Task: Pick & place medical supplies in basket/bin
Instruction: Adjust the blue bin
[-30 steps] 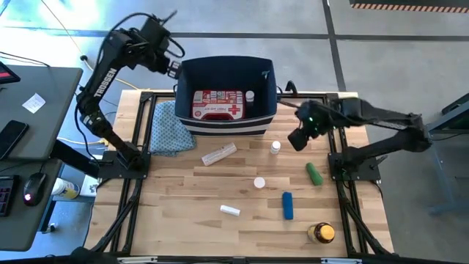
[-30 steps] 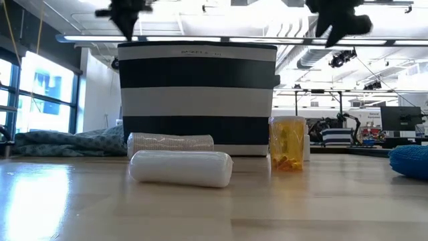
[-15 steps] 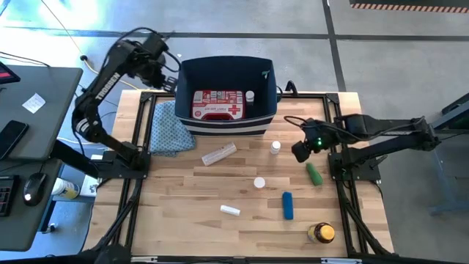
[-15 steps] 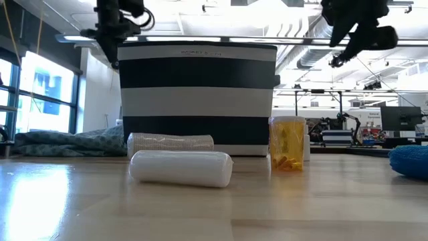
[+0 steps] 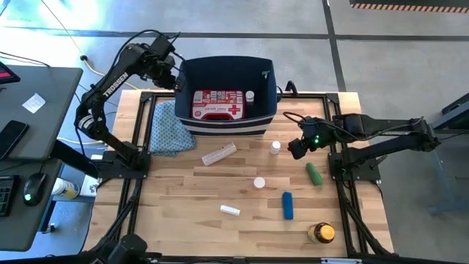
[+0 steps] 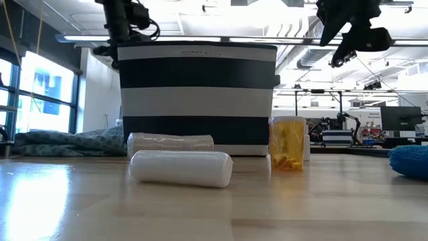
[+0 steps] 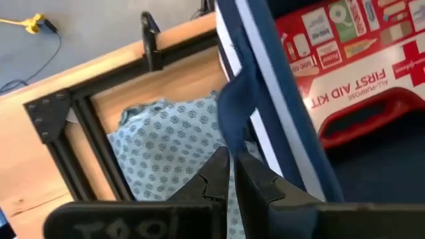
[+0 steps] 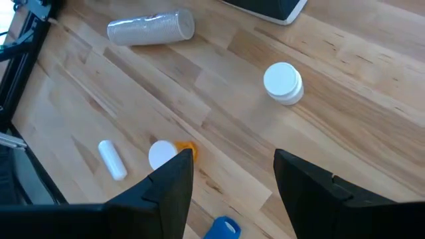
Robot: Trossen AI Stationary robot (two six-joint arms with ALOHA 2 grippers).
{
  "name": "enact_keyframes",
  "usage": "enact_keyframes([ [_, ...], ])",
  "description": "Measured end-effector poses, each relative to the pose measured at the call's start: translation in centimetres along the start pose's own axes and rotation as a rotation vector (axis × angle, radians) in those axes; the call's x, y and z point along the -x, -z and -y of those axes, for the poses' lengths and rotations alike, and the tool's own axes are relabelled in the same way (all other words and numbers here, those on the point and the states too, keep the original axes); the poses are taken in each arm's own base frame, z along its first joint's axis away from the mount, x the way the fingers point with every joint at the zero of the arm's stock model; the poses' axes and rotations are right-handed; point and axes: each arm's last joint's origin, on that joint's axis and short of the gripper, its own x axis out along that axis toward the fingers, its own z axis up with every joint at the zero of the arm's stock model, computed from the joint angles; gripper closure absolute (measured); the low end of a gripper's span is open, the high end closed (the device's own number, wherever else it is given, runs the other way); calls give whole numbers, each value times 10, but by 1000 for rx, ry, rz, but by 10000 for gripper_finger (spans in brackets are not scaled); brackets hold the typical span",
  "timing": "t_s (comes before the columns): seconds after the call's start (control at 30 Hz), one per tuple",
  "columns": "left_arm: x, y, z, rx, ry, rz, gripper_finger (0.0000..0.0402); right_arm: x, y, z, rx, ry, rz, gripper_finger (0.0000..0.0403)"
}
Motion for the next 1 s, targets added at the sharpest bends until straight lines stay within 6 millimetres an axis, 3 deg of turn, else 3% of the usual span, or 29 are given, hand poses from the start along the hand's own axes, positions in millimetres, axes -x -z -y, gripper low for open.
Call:
enact_keyframes([
  [0.7, -28, -16, 27, -73, 74, -6, 342, 0, -2, 1, -36, 42, 66, 203],
  [1.0, -29, -17, 29, -72, 103, 3, 342, -16, -3, -2, 7, 104, 31, 203],
])
